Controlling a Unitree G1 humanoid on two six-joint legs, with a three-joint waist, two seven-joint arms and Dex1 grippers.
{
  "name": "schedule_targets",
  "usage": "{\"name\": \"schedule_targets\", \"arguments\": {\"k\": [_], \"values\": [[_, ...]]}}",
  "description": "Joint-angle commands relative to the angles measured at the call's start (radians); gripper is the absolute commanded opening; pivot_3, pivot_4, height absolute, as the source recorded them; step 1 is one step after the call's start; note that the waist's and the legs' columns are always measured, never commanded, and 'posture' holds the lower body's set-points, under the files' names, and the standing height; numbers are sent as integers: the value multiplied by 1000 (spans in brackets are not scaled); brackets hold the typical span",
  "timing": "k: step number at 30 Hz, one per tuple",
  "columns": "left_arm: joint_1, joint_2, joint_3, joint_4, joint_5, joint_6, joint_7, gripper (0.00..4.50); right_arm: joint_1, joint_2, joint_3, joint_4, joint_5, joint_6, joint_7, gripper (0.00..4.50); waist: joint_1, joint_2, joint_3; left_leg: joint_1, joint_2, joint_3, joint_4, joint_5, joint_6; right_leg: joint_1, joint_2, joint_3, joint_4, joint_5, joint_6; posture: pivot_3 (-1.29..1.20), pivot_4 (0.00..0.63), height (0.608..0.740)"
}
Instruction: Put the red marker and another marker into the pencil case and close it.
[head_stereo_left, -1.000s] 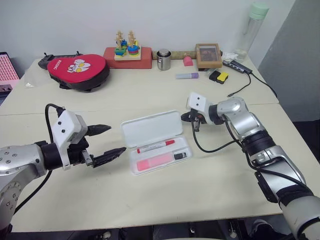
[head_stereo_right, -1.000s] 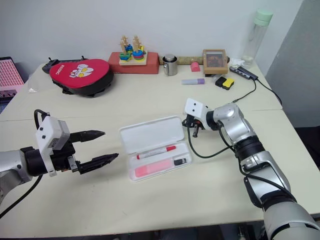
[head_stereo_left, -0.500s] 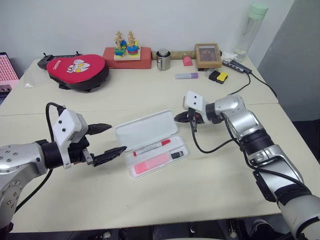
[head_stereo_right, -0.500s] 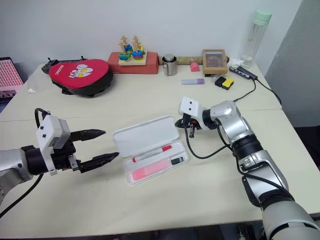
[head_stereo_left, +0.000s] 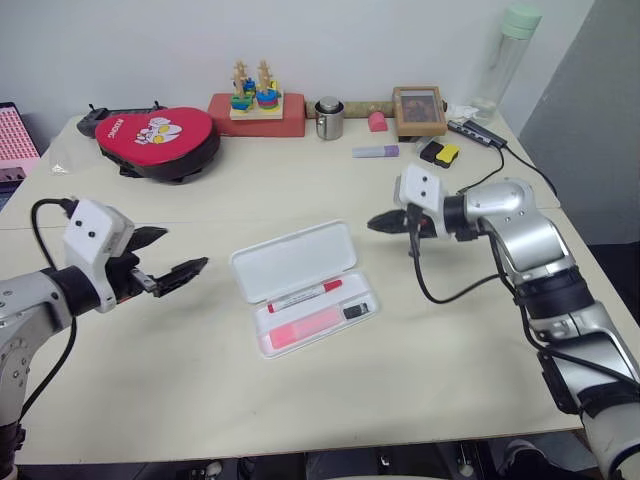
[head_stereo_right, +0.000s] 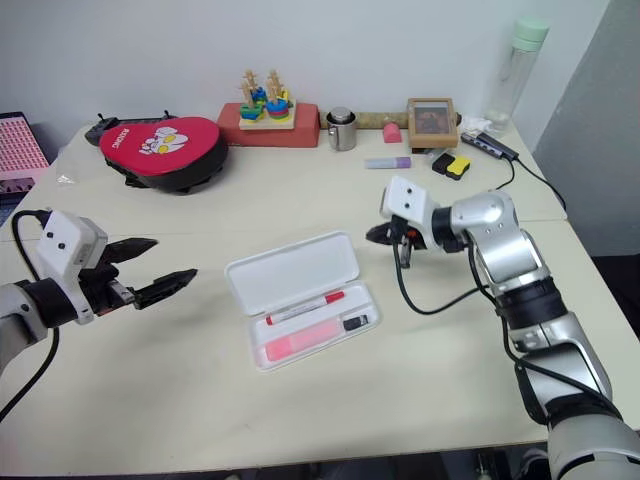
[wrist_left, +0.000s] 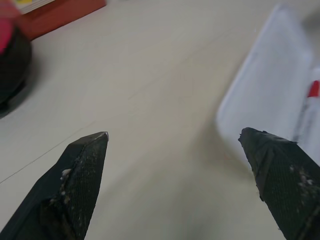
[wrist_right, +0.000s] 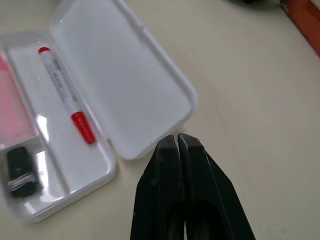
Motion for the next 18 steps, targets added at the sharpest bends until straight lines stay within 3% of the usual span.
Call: {"name": "schedule_targets", "arguments": {"k": [1,5,9,18], "values": [[-36,-13,-16,40,27,-44,6,4500,16,-22,-38,-113,51,82,-4,43,0,0,0,0,0,0,0,0,0,0,0,0,0,0,0,0,150,740],[-73,-24,-67,129,54,-67,-16,4500,69,-60,-46,-193,78,131,-10,43,1,0,0,0,0,0,0,0,0,0,0,0,0,0,0,0,150,740],[-120,-38,-103,185,59,-88,-41,3983,84,-69,-48,-247,105,174,-21,0,1,0,0,0,0,0,0,0,0,0,0,0,0,0,0,0,150,740],[-173,-58,-156,256,77,-114,-71,2007,101,-85,-38,-278,120,195,-43,0,0,0,0,0,0,0,0,0,0,0,0,0,0,0,0,0,150,740]]}}
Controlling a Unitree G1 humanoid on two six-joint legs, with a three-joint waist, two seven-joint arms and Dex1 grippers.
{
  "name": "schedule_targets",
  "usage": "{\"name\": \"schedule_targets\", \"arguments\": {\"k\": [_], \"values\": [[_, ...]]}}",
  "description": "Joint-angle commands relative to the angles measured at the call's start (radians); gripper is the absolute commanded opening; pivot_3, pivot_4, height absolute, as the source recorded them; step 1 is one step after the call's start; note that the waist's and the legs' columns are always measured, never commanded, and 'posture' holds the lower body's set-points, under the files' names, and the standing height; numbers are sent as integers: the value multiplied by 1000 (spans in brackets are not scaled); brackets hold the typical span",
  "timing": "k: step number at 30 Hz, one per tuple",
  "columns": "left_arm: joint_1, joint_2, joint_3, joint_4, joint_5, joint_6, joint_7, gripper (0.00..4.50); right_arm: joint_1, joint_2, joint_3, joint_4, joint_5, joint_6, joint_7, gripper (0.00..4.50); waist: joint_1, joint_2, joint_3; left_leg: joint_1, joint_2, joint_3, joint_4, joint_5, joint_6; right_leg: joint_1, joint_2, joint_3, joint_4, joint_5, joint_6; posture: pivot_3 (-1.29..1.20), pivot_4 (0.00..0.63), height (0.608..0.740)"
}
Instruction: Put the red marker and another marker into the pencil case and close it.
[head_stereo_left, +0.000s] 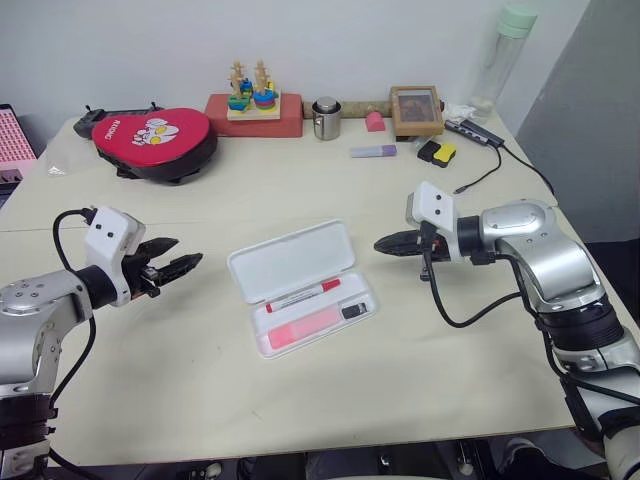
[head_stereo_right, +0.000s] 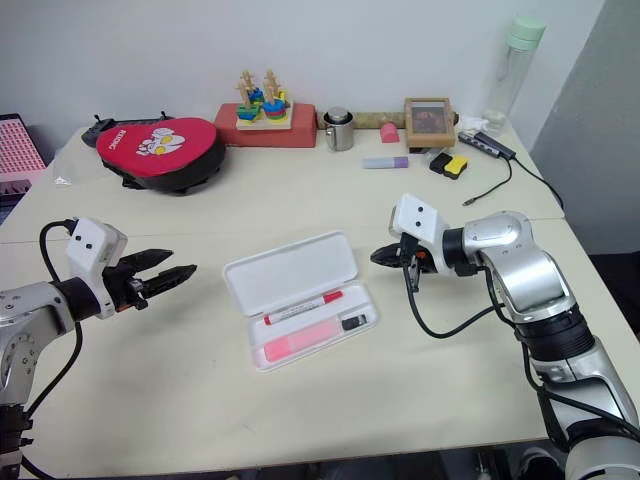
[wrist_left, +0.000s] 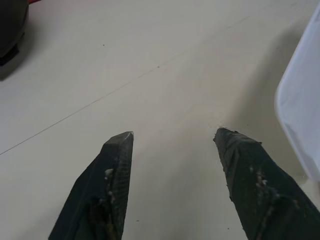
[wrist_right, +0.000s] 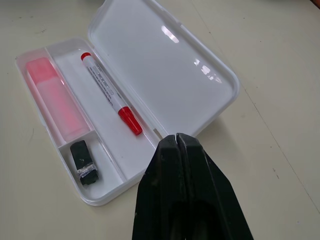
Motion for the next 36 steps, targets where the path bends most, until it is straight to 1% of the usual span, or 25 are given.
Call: {"name": "schedule_targets", "arguments": {"k": [1,4,9,10,14,21,29,36], "values": [[-30,-8,-18,25,22,-32,-12,1783,2,-15,-18,-38,17,-1,-14,0,0,0,0,0,0,0,0,0,0,0,0,0,0,0,0,0,150,740],[-52,-18,-41,50,26,-32,-20,1175,4,-19,-18,-44,23,3,-14,0,0,0,0,0,0,0,0,0,0,0,0,0,0,0,0,0,150,740],[-123,-58,-121,134,47,-44,-62,132,7,-39,-15,-53,38,2,0,0,2,0,0,0,0,0,0,0,0,0,0,0,0,0,0,0,150,740],[-133,-61,-136,147,50,-44,-78,53,9,-46,-16,-60,47,6,9,0,2,0,0,0,0,0,0,0,0,0,0,0,0,0,0,0,150,740],[-170,-66,-187,196,81,-72,-119,53,17,-73,-21,-94,81,28,38,0,2,0,0,0,0,0,0,0,0,0,0,0,0,0,0,0,150,740],[-300,-109,-259,330,134,-122,-168,53,48,-134,-27,-162,142,55,80,0,4,0,0,0,-1,0,1,0,0,0,0,0,1,0,0,0,150,740],[-400,-136,-307,444,178,-173,-248,53,50,-135,-22,-175,151,69,49,0,1,0,0,-1,-1,0,3,0,0,0,0,0,2,0,0,0,150,740],[-441,-139,-324,447,162,-140,-359,53,47,-134,-15,-177,150,73,33,0,1,0,0,-2,-1,0,4,0,0,0,0,0,2,0,0,0,150,740]]}}
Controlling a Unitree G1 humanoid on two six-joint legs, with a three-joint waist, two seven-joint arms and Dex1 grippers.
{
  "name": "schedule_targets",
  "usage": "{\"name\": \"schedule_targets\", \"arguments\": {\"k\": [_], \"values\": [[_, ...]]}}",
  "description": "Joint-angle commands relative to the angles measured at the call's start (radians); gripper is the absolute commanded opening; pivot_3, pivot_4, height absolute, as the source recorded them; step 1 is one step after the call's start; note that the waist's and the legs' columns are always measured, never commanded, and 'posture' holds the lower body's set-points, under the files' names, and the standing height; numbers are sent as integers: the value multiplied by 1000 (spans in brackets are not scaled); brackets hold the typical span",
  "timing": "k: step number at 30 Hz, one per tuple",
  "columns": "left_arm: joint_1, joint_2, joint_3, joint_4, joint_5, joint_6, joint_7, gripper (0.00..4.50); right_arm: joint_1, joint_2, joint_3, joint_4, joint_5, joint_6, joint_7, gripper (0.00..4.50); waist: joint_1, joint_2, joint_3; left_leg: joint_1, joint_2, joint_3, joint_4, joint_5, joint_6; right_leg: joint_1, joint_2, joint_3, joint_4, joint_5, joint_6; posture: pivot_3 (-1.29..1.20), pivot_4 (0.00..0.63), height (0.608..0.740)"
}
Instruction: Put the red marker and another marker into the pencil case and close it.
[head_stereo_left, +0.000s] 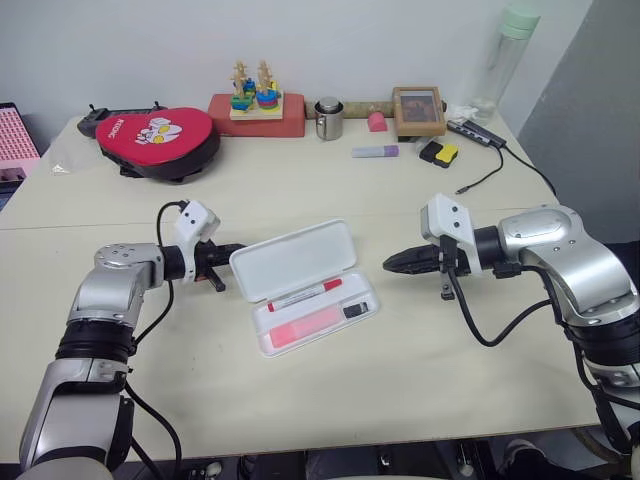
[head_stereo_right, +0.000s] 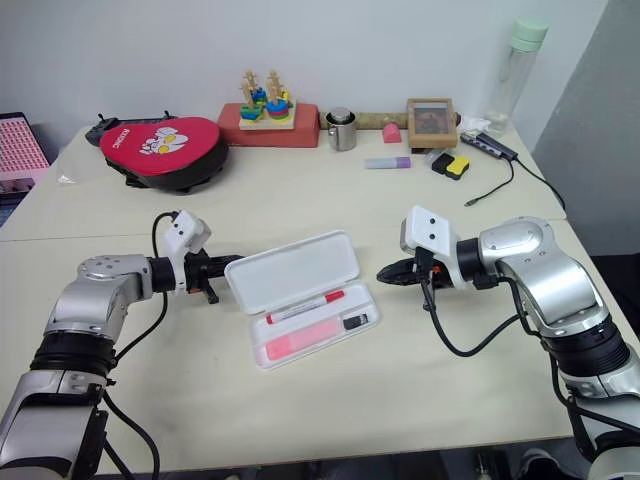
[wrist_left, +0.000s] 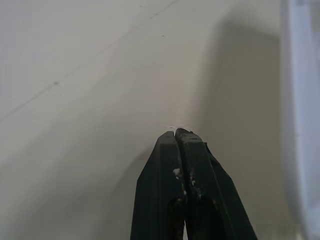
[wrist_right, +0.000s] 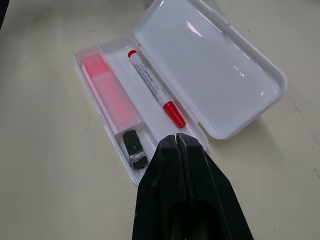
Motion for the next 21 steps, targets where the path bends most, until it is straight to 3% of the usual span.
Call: {"name": "schedule_targets", "arguments": {"k": [1,13,21], "values": [[-36,17,3,-21,-12,9,-61,53,-4,-6,-12,-31,11,1,-12,0,0,0,0,0,0,0,0,0,0,0,0,0,0,0,0,0,150,740],[14,57,-22,-162,-22,73,-193,53,10,1,-2,-18,2,-4,-39,0,-3,0,0,0,0,0,0,0,0,0,0,0,0,0,1,0,150,740],[57,56,-15,-304,-54,142,-193,53,17,2,5,-8,-7,-18,-49,0,-3,0,0,0,0,0,0,0,0,0,0,0,0,-2,4,0,150,740]]}}
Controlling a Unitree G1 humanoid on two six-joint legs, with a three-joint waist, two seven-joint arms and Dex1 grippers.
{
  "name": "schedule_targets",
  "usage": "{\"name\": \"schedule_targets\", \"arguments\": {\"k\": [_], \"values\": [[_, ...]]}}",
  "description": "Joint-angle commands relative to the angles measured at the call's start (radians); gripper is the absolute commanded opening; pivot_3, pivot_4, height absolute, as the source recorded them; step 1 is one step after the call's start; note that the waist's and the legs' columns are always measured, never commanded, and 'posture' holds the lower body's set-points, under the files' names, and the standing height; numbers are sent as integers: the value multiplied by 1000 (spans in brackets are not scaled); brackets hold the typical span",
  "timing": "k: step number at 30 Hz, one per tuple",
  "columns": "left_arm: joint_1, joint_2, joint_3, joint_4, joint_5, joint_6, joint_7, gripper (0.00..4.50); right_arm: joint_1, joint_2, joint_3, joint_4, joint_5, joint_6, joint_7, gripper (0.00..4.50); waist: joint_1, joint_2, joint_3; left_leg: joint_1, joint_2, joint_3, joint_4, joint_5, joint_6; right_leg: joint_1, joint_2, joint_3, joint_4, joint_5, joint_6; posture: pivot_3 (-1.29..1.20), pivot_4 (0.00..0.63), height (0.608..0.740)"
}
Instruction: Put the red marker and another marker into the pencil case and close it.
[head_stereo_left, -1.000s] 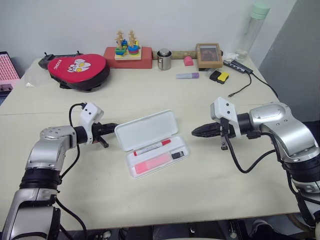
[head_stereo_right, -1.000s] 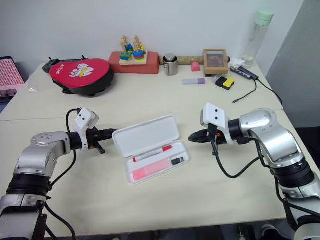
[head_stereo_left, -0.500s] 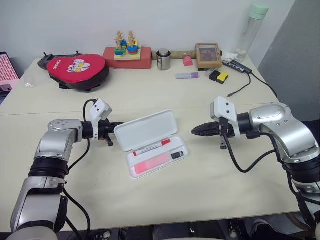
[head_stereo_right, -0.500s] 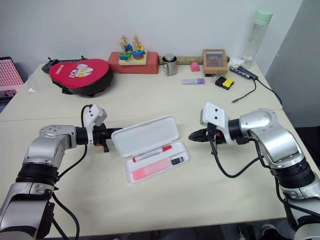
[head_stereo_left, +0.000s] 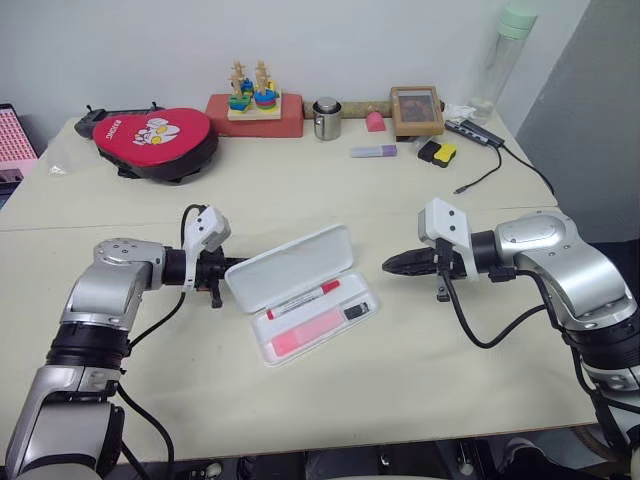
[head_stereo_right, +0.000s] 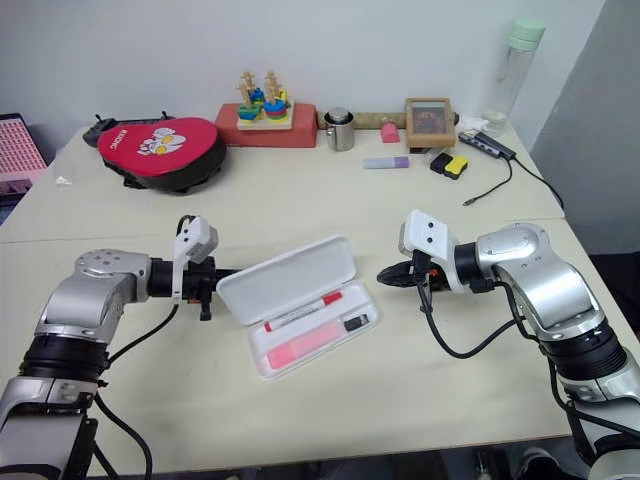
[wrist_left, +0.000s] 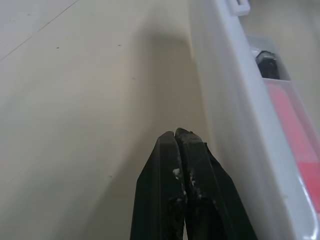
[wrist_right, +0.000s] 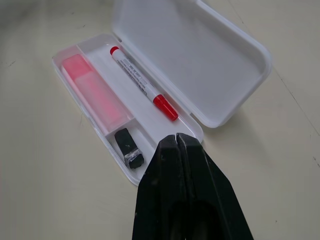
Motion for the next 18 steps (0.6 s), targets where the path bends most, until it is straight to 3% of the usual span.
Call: {"name": "schedule_targets", "arguments": {"k": [1,18], "values": [[22,9,3,-128,-43,36,-6,53,-3,-3,-6,-9,-5,-17,-8,0,0,0,0,0,0,0,0,0,0,0,0,0,0,0,0,0,150,740],[55,-55,-62,-279,-96,104,24,53,0,-18,-4,3,-11,-22,-13,0,3,0,0,0,0,0,2,0,0,1,0,0,0,0,0,0,150,740]]}}
